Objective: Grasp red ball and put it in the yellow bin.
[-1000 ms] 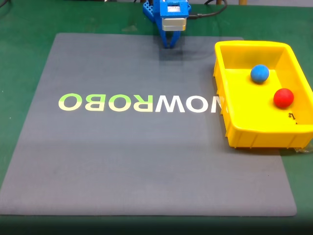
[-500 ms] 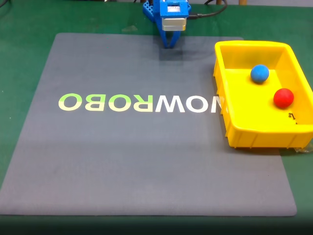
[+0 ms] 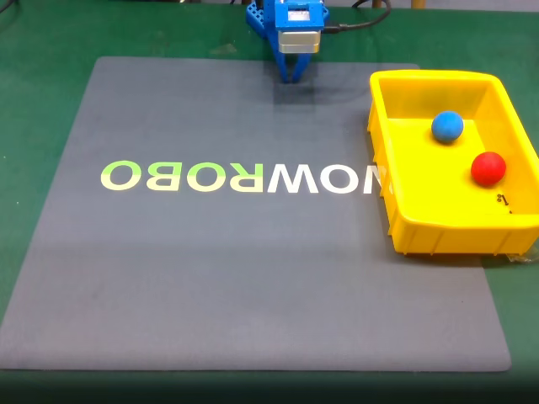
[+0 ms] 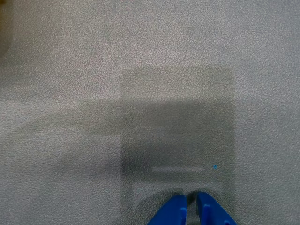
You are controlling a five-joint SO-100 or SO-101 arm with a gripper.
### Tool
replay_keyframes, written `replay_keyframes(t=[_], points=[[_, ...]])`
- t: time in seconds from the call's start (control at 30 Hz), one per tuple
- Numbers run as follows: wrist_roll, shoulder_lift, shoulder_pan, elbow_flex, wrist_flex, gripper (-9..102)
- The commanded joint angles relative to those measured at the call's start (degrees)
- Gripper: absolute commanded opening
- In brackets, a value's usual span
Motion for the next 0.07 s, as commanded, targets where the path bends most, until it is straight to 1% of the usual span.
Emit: replay_keyframes(t=[0.0,0.03], points=[[-0.4,0.7,0.9,1.8,0.1,0],[-0.4,0.7,0.9,1.8,0.1,0]])
